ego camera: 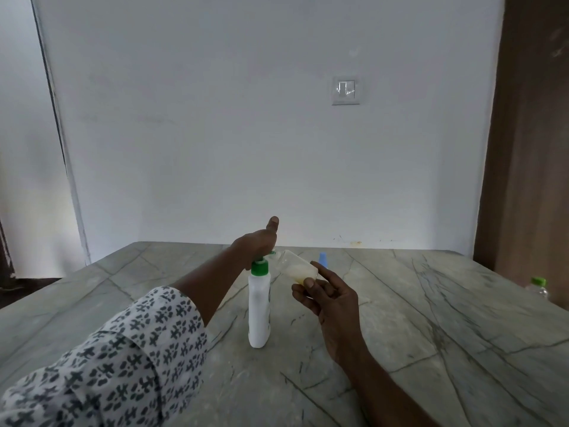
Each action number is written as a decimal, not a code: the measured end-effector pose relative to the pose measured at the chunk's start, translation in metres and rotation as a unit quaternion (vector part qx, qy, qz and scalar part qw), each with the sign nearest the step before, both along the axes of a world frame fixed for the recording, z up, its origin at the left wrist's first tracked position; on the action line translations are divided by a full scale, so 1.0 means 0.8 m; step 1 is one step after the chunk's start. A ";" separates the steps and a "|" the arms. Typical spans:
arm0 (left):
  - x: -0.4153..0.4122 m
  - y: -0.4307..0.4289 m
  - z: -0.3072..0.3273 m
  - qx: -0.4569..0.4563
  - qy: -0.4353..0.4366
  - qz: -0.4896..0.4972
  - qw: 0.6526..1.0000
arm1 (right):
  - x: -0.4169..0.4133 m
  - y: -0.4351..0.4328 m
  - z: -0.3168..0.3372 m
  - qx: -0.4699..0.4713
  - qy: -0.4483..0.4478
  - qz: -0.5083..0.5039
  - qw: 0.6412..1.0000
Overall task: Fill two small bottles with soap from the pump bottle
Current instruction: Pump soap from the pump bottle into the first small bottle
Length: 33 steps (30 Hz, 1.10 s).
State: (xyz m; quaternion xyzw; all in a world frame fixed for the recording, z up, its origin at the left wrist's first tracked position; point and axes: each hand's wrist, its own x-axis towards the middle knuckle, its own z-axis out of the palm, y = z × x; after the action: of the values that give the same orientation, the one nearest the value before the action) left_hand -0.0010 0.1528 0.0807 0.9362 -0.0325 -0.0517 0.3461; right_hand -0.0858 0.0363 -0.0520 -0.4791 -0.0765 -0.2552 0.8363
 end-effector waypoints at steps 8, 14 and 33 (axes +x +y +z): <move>-0.001 -0.001 0.008 -0.008 -0.007 -0.003 1.000 | -0.001 0.003 0.004 -0.003 -0.005 0.005 1.000; 0.003 0.000 -0.005 -0.009 -0.006 0.006 1.000 | -0.001 0.003 0.000 -0.018 0.019 -0.018 1.000; -0.001 -0.001 0.007 -0.009 -0.003 0.004 1.000 | -0.001 0.004 0.005 -0.014 0.011 -0.004 1.000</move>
State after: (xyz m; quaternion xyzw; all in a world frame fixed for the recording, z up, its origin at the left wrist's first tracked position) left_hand -0.0016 0.1517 0.0862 0.9331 -0.0306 -0.0476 0.3551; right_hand -0.0867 0.0393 -0.0480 -0.4942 -0.0693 -0.2517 0.8292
